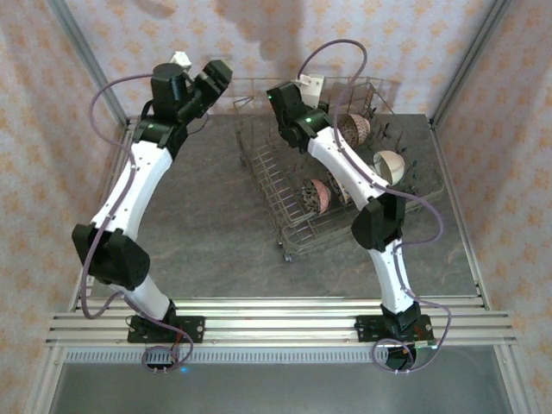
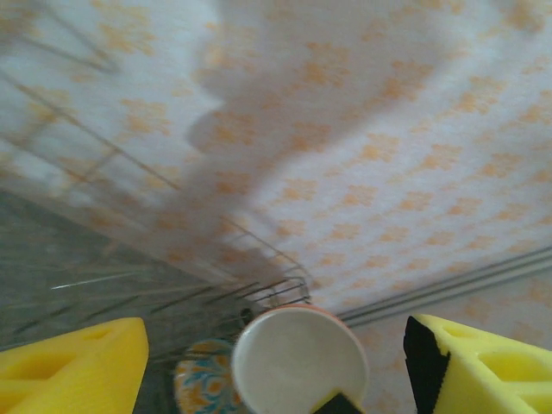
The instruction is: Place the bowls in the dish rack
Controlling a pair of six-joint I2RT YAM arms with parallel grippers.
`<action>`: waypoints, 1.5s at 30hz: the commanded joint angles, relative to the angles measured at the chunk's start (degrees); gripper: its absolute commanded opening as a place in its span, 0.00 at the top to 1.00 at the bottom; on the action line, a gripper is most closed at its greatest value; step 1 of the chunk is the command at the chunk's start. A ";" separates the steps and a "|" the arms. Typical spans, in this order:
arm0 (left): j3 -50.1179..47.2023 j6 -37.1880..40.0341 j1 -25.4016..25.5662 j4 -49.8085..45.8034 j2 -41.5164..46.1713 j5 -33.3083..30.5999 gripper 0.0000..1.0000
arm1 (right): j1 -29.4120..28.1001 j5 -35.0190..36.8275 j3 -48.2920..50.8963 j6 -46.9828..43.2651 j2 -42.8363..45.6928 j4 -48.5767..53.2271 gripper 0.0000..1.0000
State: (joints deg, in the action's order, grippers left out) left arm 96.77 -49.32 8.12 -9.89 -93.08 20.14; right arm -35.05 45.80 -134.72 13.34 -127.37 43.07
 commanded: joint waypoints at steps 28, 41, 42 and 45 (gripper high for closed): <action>-25.62 3.05 -8.60 2.77 2.41 13.34 0.31 | 0.80 17.99 -9.67 -2.33 -15.15 11.13 1.00; -25.58 2.74 -8.63 2.24 0.92 14.99 0.32 | -0.11 16.45 -11.34 -0.43 -17.32 14.89 1.00; -25.58 2.76 -8.60 2.22 0.72 15.10 0.32 | -0.24 16.43 -11.34 -0.47 -17.46 15.03 1.00; -25.57 2.39 -8.61 2.41 0.15 15.67 0.32 | -0.45 15.54 -11.61 -0.31 -17.73 15.66 1.00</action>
State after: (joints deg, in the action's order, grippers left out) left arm 70.61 -46.57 -0.05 -8.64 -91.74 34.26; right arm -34.87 59.77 -144.03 11.49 -144.44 56.55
